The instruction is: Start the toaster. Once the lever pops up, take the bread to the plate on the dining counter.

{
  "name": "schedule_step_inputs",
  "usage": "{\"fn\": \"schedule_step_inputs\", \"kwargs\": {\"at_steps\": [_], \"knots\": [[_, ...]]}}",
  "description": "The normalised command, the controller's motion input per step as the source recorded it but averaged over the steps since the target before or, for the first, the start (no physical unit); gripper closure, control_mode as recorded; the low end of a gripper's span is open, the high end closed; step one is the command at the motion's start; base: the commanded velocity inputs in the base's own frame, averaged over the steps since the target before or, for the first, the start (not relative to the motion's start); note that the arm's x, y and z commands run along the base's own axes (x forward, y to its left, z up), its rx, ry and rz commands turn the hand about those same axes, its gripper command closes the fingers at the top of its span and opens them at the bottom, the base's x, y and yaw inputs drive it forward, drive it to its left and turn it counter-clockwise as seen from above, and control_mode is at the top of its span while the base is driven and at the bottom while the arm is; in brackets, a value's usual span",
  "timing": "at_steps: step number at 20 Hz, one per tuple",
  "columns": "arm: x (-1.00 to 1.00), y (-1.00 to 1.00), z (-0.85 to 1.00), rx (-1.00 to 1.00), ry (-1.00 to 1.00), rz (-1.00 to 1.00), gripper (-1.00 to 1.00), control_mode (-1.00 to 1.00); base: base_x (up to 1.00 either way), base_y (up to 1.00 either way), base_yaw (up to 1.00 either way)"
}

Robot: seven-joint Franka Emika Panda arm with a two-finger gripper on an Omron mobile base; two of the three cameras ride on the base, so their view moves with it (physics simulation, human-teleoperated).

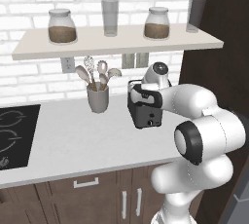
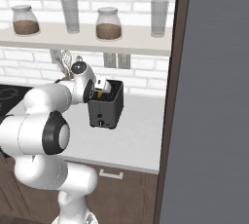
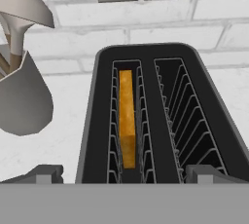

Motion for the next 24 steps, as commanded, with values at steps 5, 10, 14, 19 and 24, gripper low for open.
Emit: {"fn": "schedule_step_inputs", "kwargs": {"at_steps": [5,10,14,19,24], "knots": [[0.0,0.0,0.0,0.0,0.0,0.0,-1.0,-1.0,0.0,0.0,0.0],[0.0,0.0,0.0,0.0,0.0,0.0,-1.0,-1.0,0.0,0.0,0.0],[0.0,0.0,0.0,0.0,0.0,0.0,-1.0,-1.0,0.0,0.0,0.0],[0.0,0.0,0.0,0.0,0.0,0.0,-1.0,-1.0,0.0,0.0,0.0],[0.0,0.0,0.0,0.0,0.0,0.0,-1.0,-1.0,0.0,0.0,0.0]]}}
